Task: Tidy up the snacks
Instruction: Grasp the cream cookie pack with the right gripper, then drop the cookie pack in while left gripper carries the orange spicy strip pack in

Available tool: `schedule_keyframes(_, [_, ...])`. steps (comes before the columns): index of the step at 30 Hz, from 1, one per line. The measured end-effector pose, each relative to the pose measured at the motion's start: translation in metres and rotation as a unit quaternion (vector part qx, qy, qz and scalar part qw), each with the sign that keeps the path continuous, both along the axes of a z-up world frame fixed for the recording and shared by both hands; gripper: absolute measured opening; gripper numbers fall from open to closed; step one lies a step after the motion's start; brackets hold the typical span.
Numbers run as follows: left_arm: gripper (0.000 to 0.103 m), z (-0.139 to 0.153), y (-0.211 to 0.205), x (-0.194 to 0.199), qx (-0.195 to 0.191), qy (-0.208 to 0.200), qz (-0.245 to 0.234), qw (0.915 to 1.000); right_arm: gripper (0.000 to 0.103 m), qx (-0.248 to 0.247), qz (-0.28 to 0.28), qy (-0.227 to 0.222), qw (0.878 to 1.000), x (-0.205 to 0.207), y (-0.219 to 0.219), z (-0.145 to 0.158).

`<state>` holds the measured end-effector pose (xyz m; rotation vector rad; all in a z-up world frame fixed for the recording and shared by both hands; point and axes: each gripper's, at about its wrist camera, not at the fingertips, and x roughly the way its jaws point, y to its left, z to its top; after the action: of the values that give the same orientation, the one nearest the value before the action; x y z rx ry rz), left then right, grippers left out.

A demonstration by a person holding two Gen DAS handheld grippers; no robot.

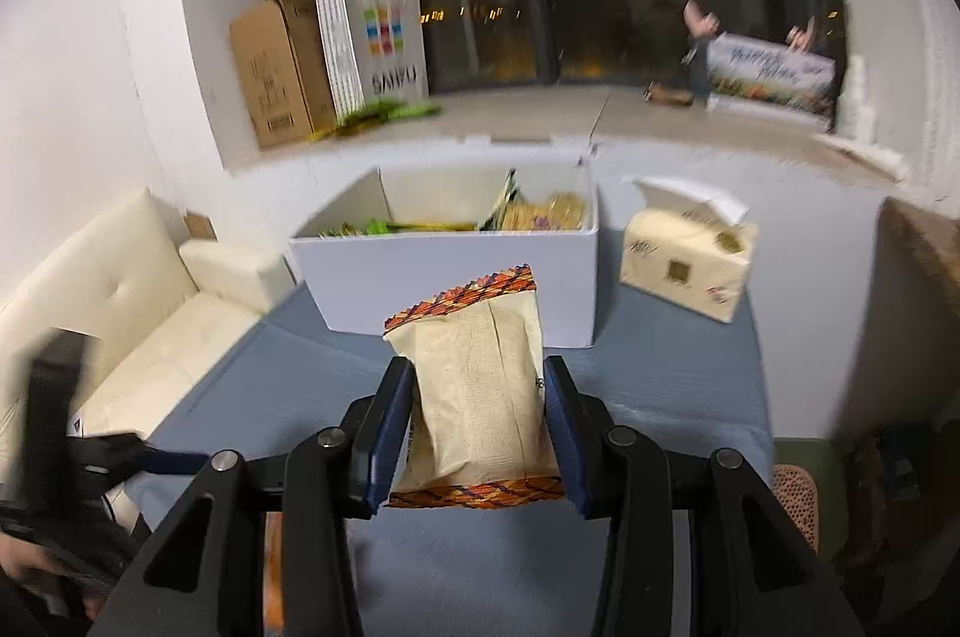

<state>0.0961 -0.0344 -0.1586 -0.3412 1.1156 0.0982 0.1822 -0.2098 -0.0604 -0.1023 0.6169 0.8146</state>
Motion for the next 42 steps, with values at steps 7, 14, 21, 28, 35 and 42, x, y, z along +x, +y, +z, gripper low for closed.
schedule_keyframes(7, [0.103, -0.022, -0.016, 0.027, 0.041, 0.030, -0.009, 0.9986, 0.047, 0.041, -0.016, 0.004, 0.999, -0.015, -0.034, 0.014])
schedule_keyframes(14, [0.101, -0.025, -0.049, 0.038, 0.104, 0.009, -0.076, 0.9917, 0.047, 0.050, -0.023, 0.016, 0.998, -0.016, -0.044, 0.003])
schedule_keyframes(21, [0.058, 0.002, -0.036, 0.005, 0.056, -0.077, -0.099, 0.9905, 0.047, 0.047, -0.018, 0.025, 0.998, -0.021, -0.040, -0.005])
schedule_keyframes(28, [0.058, 0.067, 0.006, -0.025, 0.050, -0.184, -0.074, 0.9788, 0.047, 0.052, -0.008, 0.019, 0.998, -0.021, -0.030, -0.005])
schedule_keyframes(35, [0.058, 0.142, 0.083, 0.021, 0.052, -0.278, -0.031, 0.9588, 0.047, 0.081, 0.022, 0.047, 0.995, 0.022, 0.008, 0.008])
schedule_keyframes(42, [0.058, 0.174, 0.152, 0.109, 0.053, -0.296, 0.003, 0.9538, 0.047, 0.113, 0.031, 0.065, 0.991, 0.108, 0.071, 0.052])
